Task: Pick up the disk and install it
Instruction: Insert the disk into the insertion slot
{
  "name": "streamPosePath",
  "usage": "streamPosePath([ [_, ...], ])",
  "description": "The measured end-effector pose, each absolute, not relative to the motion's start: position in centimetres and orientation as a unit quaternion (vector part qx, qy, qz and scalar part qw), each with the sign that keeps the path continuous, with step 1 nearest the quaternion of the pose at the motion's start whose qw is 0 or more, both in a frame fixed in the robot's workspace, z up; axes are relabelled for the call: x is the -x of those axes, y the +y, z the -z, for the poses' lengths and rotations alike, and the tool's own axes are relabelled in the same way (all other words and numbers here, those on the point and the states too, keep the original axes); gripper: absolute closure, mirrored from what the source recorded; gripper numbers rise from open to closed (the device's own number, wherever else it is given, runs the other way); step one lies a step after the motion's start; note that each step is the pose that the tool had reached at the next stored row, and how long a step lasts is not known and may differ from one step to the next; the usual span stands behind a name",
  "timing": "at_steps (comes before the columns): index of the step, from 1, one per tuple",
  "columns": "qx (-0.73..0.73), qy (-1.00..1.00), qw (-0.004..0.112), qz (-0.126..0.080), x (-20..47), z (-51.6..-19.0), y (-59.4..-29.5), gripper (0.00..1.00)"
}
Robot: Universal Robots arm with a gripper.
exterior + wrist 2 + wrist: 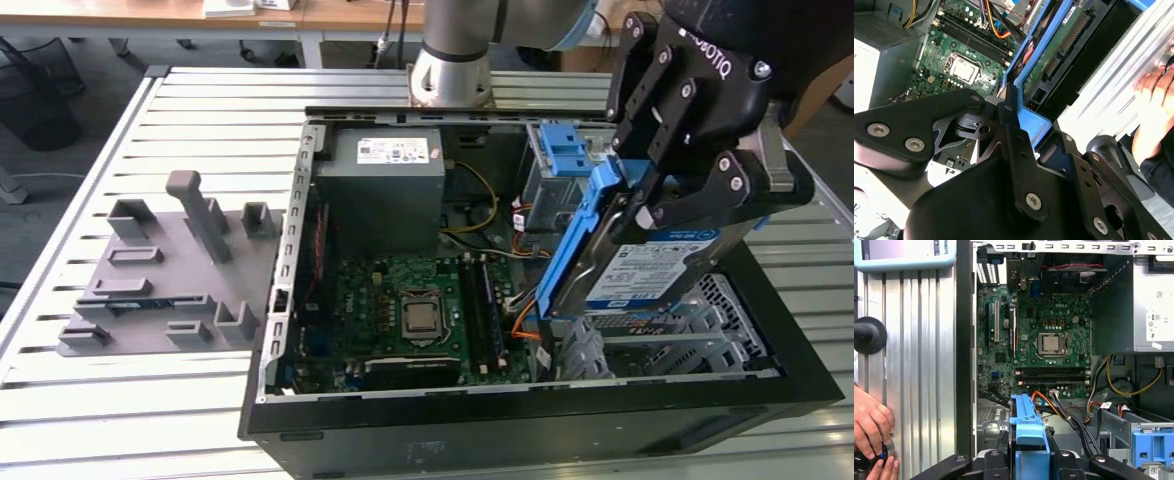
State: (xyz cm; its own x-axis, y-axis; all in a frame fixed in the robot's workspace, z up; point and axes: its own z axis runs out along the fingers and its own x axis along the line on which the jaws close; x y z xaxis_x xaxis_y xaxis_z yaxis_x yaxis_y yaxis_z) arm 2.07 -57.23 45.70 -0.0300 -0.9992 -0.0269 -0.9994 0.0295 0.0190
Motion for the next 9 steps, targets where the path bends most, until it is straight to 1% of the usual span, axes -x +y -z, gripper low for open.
streamPosePath([
  [9, 0.696, 0.717, 0.003, -0.016, -3.04, -45.63, -57.23, 0.63],
])
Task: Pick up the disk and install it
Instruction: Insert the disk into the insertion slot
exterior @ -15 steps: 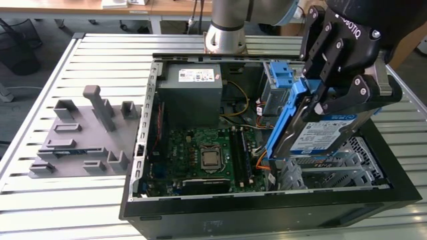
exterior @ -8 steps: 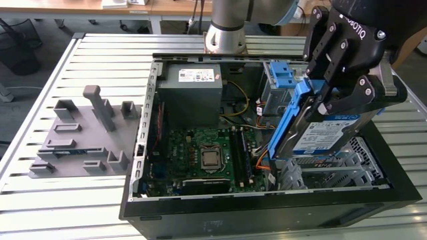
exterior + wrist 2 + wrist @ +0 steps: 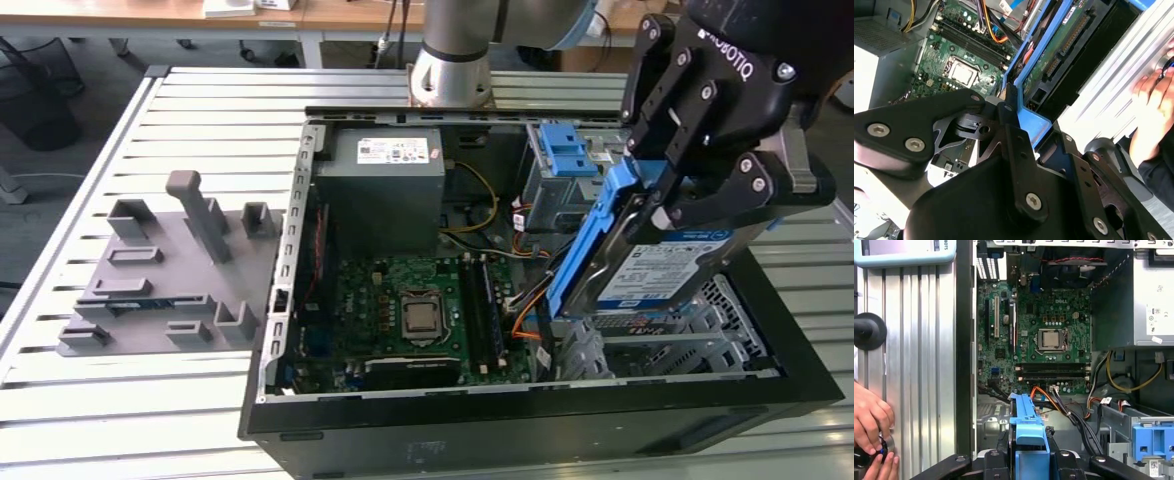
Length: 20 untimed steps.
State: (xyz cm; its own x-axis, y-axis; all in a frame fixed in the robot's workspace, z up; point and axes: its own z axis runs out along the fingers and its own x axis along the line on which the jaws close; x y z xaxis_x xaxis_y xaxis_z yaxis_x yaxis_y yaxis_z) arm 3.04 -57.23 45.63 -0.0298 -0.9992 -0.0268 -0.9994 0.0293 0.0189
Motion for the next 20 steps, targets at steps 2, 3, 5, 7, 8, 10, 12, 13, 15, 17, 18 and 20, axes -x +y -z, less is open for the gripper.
streamPosePath([
  [2, 0.697, 0.717, 0.003, -0.016, -3.3, -45.6, -57.2, 0.63],
  [3, 0.697, 0.717, 0.003, -0.016, -3.5, -45.6, -57.2, 0.63],
  [5, 0.7, 0.714, 0.003, -0.016, -3.7, -45.5, -57.2, 0.63],
  [7, 0.702, 0.712, 0.003, -0.016, -3.8, -45.4, -57.3, 0.63],
  [8, 0.703, 0.711, 0.003, -0.016, -3.9, -45.4, -57.3, 0.63],
  [10, 0.703, 0.711, 0.003, -0.016, -4.1, -45.4, -57.4, 0.63],
  [12, 0.703, 0.711, 0.003, -0.016, -4.4, -45.3, -57.4, 0.63],
  [13, 0.703, 0.711, 0.003, -0.016, -4.6, -45.3, -57.4, 0.63],
  [15, 0.703, 0.711, 0.003, -0.016, -4.9, -45.2, -57.5, 0.63],
  [17, 0.703, 0.711, 0.003, -0.016, -5.2, -45.2, -57.6, 0.63],
  [18, 0.703, 0.711, 0.003, -0.016, -5.3, -45.1, -57.7, 0.63],
  [20, 0.703, 0.711, 0.003, -0.016, -5.6, -45.0, -57.7, 0.63],
])
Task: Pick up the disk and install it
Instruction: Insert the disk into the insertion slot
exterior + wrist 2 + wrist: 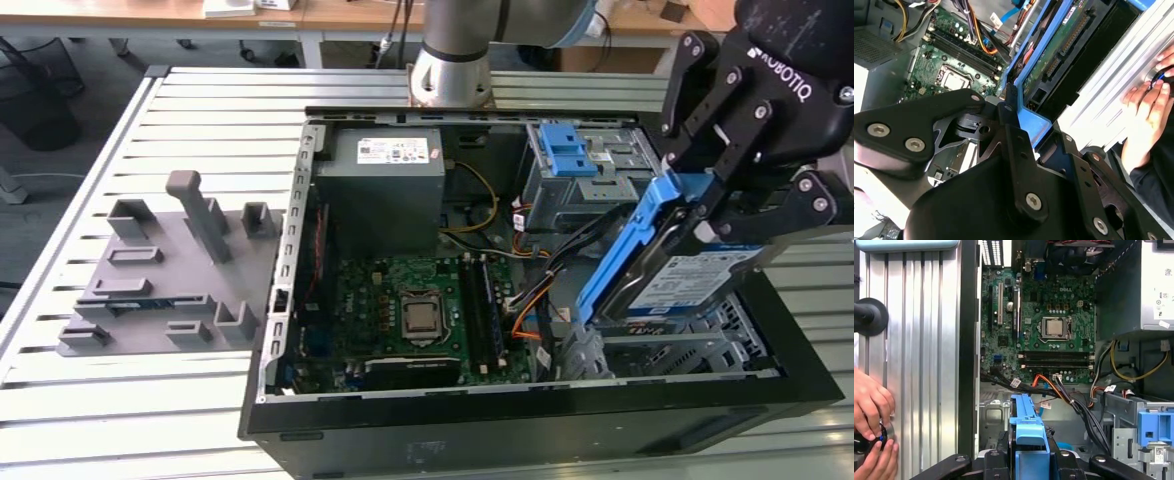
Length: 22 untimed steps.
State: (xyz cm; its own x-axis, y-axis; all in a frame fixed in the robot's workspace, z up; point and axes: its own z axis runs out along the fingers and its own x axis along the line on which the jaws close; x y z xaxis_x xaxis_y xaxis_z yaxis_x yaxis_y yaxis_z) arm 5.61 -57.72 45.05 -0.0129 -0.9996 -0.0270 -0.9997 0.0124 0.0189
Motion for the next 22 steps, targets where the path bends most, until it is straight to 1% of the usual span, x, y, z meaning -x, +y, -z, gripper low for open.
streamPosePath([
  [22, 0.702, 0.712, 0.003, -0.016, -7.3, -44.5, -57.7, 0.63],
])
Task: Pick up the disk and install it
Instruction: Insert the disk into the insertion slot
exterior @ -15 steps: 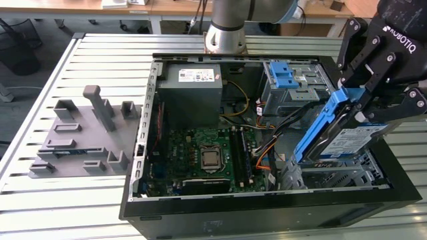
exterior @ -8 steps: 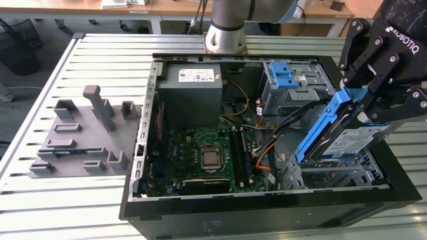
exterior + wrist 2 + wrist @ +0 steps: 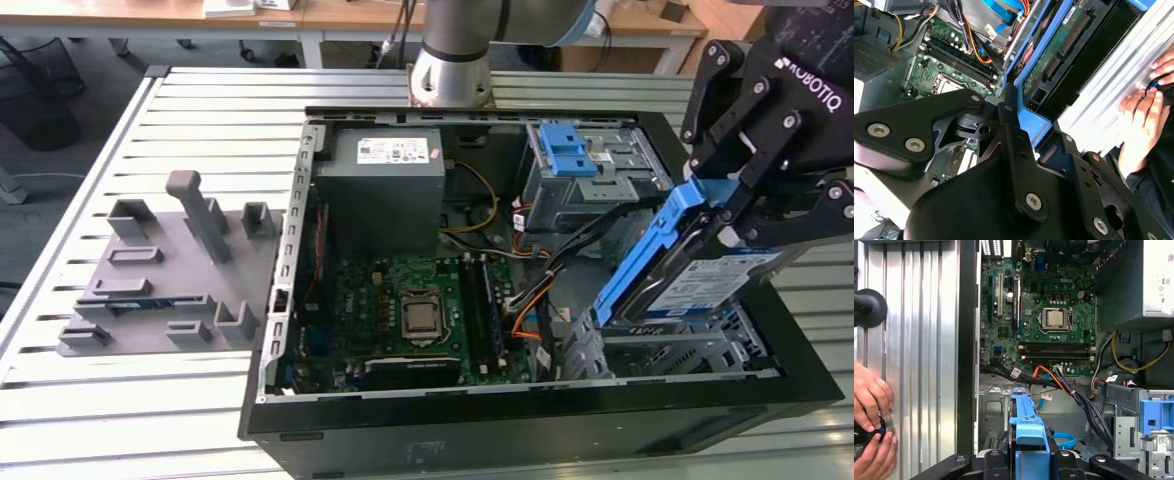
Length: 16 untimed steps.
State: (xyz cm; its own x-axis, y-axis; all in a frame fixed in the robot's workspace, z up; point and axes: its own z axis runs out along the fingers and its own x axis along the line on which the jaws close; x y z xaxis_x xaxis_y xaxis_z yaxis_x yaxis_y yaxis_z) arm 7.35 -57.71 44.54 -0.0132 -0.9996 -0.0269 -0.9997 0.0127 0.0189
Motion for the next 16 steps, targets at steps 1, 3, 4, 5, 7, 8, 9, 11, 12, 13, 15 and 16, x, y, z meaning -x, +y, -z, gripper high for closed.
streamPosePath([
  [1, 0.702, 0.712, 0.003, -0.016, -7.35, -44.48, -57.71, 0.63],
  [3, 0.702, 0.712, 0.003, -0.016, -7.36, -44.36, -57.71, 0.63],
  [4, 0.702, 0.712, 0.003, -0.016, -7.36, -44.3, -57.71, 0.63],
  [5, 0.702, 0.712, 0.003, -0.016, -7.36, -44.26, -57.71, 0.63],
  [7, 0.702, 0.712, 0.003, -0.016, -7.36, -44.15, -57.71, 0.63],
  [8, 0.702, 0.712, 0.003, -0.016, -7.36, -44.1, -57.71, 0.63],
  [9, 0.702, 0.712, 0.003, -0.016, -7.36, -44.06, -57.71, 0.63],
  [11, 0.702, 0.712, 0.003, -0.016, -7.36, -43.97, -57.71, 0.63],
  [12, 0.702, 0.712, 0.003, -0.016, -7.36, -43.93, -57.71, 0.63],
  [13, 0.702, 0.712, 0.003, -0.016, -7.36, -43.9, -57.71, 0.63],
  [15, 0.702, 0.712, 0.003, -0.016, -7.37, -43.82, -57.71, 0.63],
  [16, 0.702, 0.712, 0.003, -0.016, -7.37, -43.79, -57.71, 0.63],
])
